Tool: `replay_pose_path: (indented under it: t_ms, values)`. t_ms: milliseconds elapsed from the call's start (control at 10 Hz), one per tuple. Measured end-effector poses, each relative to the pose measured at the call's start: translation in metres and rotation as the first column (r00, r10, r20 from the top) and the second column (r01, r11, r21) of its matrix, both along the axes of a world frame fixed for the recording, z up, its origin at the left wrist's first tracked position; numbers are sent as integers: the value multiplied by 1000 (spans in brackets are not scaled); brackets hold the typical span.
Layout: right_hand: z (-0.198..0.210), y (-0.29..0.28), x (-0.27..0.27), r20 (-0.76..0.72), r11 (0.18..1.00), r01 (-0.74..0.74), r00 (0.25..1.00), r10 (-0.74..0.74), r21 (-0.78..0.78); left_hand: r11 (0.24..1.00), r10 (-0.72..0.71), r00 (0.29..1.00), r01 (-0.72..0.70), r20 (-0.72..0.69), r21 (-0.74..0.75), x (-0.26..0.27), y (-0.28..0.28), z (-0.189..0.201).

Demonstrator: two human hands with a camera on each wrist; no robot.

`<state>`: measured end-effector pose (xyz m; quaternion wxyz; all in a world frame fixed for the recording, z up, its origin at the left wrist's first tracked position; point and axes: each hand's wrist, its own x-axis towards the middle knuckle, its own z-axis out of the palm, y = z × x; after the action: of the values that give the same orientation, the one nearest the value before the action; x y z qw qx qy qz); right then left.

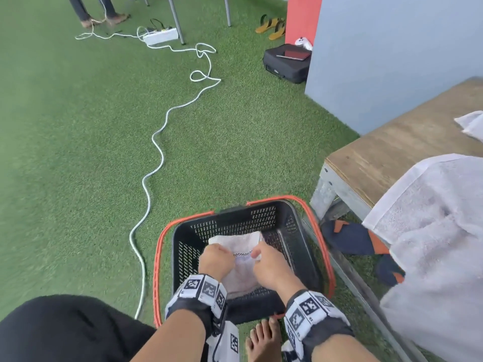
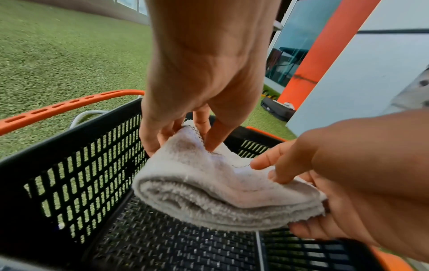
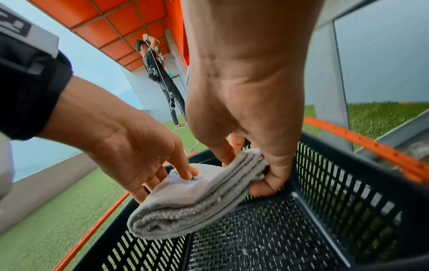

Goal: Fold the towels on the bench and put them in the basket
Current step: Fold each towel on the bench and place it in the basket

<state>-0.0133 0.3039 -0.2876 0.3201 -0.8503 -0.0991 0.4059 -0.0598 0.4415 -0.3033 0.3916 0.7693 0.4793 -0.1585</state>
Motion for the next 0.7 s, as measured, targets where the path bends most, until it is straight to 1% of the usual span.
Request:
replay_pose_path:
  t_ms: [200, 300, 500, 600, 700]
  values:
    - [-57, 23, 0, -118, 994, -86, 990, 77, -73, 999, -36, 993, 34, -116, -18, 3, 29, -50]
    - [-74, 36, 5, -187, 993, -105, 978, 95, -47, 998, -58, 988, 55, -144, -22, 10, 44, -71]
    - [-91, 49, 10, -288, 996, -83, 955, 78, -8, 999, -42, 975, 47, -218, 19, 12, 59, -94]
    - [-97, 52, 10, -304, 995, -100, 949, 86, -31, 998, -57, 958, 57, -280, -6, 8, 61, -104]
    - [-104, 52, 9, -324, 993, -108, 942, 89, -41, 998, -55, 950, 46, -308, -36, 7, 58, -105]
